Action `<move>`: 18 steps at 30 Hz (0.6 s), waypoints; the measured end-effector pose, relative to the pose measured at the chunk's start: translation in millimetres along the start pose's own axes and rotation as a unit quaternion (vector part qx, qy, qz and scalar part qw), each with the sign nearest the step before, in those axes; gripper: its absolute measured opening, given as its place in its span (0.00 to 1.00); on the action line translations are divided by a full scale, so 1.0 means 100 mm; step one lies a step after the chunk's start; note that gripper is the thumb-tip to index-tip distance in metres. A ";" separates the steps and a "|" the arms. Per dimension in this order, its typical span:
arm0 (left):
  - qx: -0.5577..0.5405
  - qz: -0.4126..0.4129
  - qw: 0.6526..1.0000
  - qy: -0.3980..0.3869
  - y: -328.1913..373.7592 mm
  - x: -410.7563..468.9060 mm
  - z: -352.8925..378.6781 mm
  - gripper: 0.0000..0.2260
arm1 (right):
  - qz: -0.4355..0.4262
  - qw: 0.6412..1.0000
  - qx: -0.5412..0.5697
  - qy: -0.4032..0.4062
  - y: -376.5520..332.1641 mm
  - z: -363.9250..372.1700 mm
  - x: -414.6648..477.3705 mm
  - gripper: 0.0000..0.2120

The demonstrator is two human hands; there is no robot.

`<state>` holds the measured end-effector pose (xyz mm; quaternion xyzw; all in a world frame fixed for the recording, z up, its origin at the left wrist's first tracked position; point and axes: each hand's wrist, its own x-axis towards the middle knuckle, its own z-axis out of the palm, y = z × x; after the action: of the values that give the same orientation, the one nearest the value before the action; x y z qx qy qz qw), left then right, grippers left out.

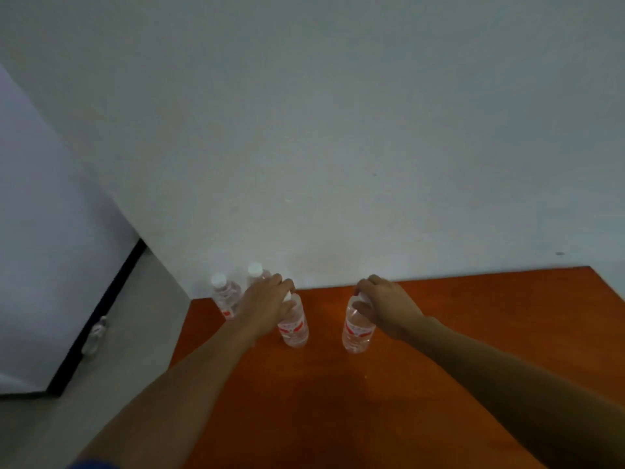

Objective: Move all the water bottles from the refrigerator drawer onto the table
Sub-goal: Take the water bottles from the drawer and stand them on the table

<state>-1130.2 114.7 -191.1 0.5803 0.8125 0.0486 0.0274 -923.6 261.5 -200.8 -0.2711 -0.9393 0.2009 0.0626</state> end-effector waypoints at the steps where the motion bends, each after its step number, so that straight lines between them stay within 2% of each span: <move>1: 0.015 0.016 1.000 -0.003 -0.11 0.12 0.02 0.12 | 0.013 1.000 0.004 0.005 -0.05 0.03 0.08 0.13; 7: 0.050 0.084 0.995 -0.001 -0.61 0.63 0.24 0.13 | 0.050 0.999 -0.002 0.007 -0.25 0.21 0.59 0.12; 14: -0.026 0.116 0.993 -0.001 -0.86 0.85 0.30 0.16 | 0.076 0.997 0.001 0.024 -0.51 0.48 1.07 0.12; 18: -0.113 0.100 0.989 0.012 -1.03 0.81 0.38 0.19 | 0.077 0.997 -0.003 0.030 -0.62 0.57 1.20 0.14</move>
<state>-1249.9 159.6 -239.0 0.6510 0.7402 0.1492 0.0783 -1068.5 258.0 -226.3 -0.3485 -0.9141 0.1937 0.0740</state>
